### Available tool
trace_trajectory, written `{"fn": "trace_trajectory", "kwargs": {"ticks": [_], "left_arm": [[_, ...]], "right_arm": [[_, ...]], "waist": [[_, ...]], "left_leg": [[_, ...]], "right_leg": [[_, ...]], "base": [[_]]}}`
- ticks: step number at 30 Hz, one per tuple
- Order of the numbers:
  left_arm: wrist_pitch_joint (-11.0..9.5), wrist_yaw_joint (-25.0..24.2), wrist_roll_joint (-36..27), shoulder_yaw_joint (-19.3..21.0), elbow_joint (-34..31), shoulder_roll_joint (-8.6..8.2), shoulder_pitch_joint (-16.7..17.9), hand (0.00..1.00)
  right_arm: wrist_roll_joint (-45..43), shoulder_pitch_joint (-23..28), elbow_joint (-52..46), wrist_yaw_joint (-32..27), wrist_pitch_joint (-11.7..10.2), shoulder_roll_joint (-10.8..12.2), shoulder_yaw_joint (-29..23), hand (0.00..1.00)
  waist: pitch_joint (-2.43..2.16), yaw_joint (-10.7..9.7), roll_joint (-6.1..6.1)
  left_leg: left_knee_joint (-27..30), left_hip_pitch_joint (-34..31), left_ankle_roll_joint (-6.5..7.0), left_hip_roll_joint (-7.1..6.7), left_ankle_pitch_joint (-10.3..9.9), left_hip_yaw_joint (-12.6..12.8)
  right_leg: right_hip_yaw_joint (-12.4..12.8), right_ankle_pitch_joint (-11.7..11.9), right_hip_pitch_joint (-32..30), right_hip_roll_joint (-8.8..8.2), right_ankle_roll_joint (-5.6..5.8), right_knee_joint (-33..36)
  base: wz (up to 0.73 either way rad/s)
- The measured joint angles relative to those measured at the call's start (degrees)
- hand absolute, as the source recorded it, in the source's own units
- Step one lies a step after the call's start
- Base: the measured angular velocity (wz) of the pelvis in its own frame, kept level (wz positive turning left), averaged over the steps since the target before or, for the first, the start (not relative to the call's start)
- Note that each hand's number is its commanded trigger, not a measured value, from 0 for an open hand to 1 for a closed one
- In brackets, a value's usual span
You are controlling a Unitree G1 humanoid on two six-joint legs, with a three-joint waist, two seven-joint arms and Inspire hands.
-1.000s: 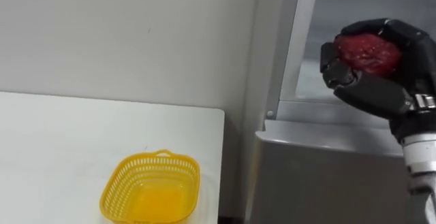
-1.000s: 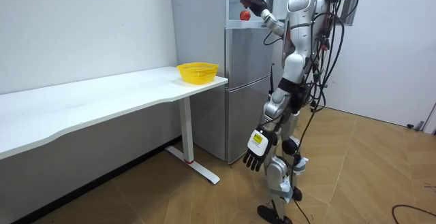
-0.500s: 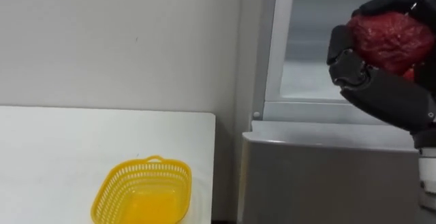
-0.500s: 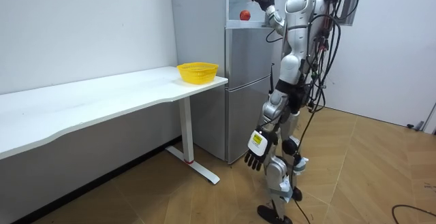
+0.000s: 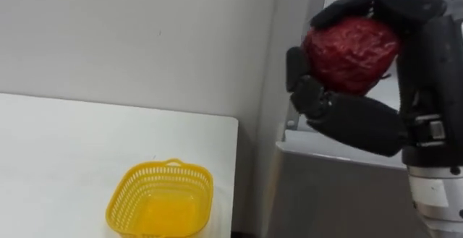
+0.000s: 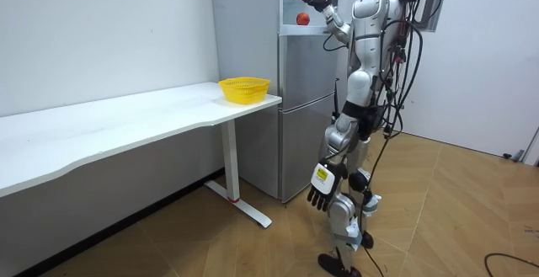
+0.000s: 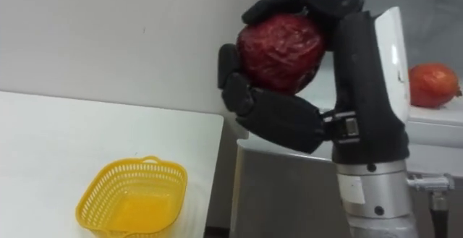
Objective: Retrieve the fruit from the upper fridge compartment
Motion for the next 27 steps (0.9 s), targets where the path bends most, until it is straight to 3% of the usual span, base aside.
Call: {"fn": "trace_trajectory", "kwargs": {"ticks": [3,12,21,27], "left_arm": [[0.03,-0.03,0.06,-0.96,-0.11,0.37,-0.34,0.00],[0.13,-2.12,0.19,-2.11,-0.16,0.89,-0.85,0.00],[0.37,-3.74,0.19,-2.09,-0.66,1.36,-1.22,0.00],[0.51,-4.41,0.18,-2.16,-0.75,2.40,-1.08,0.00]], "right_arm": [[-1.03,-1.76,0.67,1.40,0.14,0.16,1.51,1.00],[-7.79,-4.53,6.54,4.08,0.71,0.45,5.01,1.00],[-11.75,-7.07,15.92,6.38,1.99,0.45,8.03,1.00],[-12.34,-8.46,19.89,8.07,3.06,0.49,12.31,1.00]], "waist": [[0.62,0.54,-0.50],[0.18,2.81,-1.40],[0.75,6.33,-3.12],[0.88,6.95,-3.06]], "left_leg": [[0.38,-0.25,-0.01,0.01,0.00,-0.52],[0.81,-0.99,-0.03,-0.08,0.00,-2.00],[1.24,-0.81,-0.05,-0.16,0.00,-2.57],[1.24,-1.44,-0.08,-0.32,0.00,-4.28]], "right_leg": [[-0.34,0.00,0.08,0.00,0.00,-0.02],[-1.77,0.00,0.07,-0.15,0.00,0.04],[-2.79,0.00,0.91,-0.37,0.00,0.01],[-4.33,0.00,1.04,-0.45,-0.01,-0.04]], "base": [[0.10],[0.07],[0.04],[0.12]]}}
